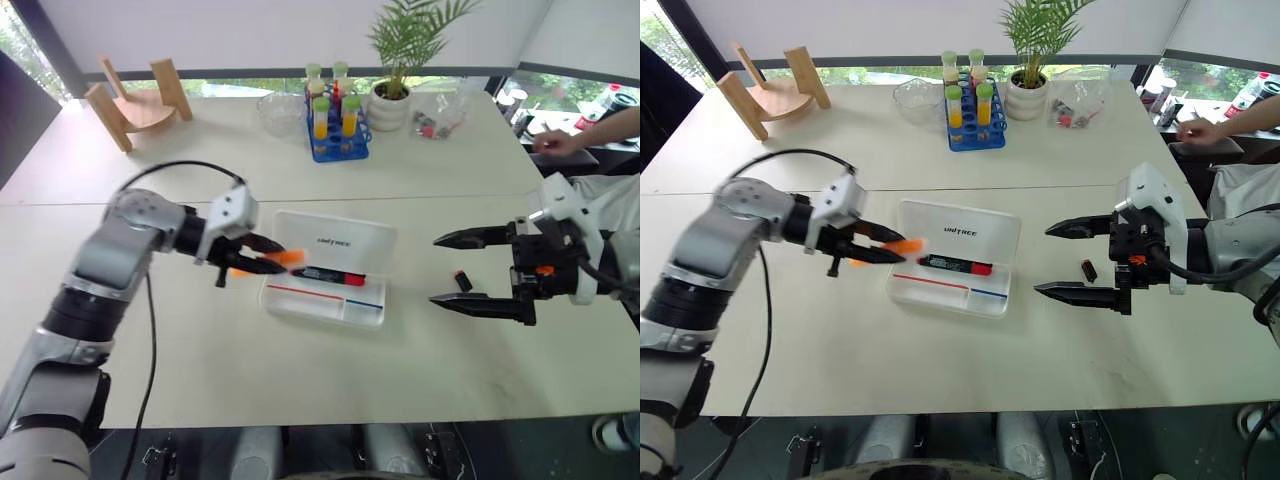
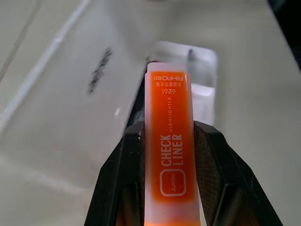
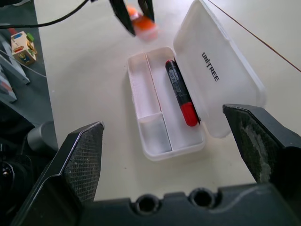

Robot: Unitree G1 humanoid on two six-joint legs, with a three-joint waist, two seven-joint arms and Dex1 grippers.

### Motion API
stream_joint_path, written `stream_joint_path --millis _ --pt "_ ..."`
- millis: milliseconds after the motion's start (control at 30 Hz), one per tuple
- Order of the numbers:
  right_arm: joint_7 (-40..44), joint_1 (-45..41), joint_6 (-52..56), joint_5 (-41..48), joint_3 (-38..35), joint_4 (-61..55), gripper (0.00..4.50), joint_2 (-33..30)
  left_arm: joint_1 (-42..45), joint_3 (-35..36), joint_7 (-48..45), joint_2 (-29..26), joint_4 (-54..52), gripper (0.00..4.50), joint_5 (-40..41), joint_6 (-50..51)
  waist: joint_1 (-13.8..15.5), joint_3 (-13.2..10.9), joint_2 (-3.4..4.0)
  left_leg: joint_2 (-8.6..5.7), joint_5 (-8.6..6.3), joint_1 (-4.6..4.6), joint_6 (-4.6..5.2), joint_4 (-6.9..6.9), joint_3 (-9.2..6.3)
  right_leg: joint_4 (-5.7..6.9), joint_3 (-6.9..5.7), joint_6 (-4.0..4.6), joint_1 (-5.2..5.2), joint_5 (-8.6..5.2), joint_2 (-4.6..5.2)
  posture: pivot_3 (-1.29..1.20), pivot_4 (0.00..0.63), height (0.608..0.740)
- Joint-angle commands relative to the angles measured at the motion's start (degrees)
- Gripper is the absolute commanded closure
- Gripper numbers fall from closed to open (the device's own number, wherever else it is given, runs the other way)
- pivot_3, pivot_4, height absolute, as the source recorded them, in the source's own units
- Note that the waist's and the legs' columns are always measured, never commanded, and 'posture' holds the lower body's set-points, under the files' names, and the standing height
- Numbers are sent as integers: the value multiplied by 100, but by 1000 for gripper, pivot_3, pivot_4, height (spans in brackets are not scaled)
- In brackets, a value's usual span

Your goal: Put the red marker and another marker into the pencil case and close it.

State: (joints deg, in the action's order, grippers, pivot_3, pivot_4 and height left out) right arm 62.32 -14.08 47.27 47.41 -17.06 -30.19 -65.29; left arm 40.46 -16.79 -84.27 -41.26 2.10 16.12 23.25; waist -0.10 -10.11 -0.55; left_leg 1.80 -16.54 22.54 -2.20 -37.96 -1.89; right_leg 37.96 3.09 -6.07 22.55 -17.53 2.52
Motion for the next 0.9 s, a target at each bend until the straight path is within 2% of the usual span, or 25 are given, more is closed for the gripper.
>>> stream_joint_path --millis 33,233,400,467,500,633,667,900 --pt "-130 95 10 66 -305 -232 0 -20 259 -460 -258 233 229 3670 -390 -588 -24 0 0 0 0 1 0 -1 0 1 0 0 0 0 0 0 150 740" --pt "-337 393 94 160 -591 -451 0 19 442 -958 -258 698 913 3670 -979 -1248 -64 -1 -2 -1 0 0 0 -6 0 1 1 -1 -4 1 1 0 150 740" --pt "-430 570 99 227 -750 -541 0 26 431 -1031 -208 845 1063 3670 -1212 -1410 -55 -1 -2 -1 0 0 1 -6 -2 2 1 -1 -4 1 0 0 150 740" --pt "-467 594 85 238 -756 -563 0 33 435 -1000 -146 877 1063 2641 -1241 -1383 -53 -1 -2 -1 0 -1 1 -6 -2 2 1 -1 -6 1 2 0 150 740" --pt "-477 601 69 230 -745 -565 0 39 439 -980 -127 889 1044 2286 -1233 -1333 -53 -1 -2 -1 0 -2 0 -6 -2 2 1 -1 -6 1 2 0 150 740" --pt "-501 583 19 206 -681 -534 0 43 419 -915 -143 878 917 383 -1162 -1145 -54 -1 -2 -1 0 -2 0 -7 -2 2 1 -2 -8 1 2 0 150 740" --pt "-492 570 5 189 -658 -511 0 35 400 -825 -140 852 813 46 -1059 -1010 -55 -1 -2 -1 0 -2 0 -8 -3 2 0 -2 -8 1 2 0 150 740" --pt "-563 681 11 109 -679 -414 0 70 64 419 -18 367 -412 46 292 580 -73 -2 -2 2 0 0 1 -6 -6 3 -1 -2 -4 0 0 0 150 740"
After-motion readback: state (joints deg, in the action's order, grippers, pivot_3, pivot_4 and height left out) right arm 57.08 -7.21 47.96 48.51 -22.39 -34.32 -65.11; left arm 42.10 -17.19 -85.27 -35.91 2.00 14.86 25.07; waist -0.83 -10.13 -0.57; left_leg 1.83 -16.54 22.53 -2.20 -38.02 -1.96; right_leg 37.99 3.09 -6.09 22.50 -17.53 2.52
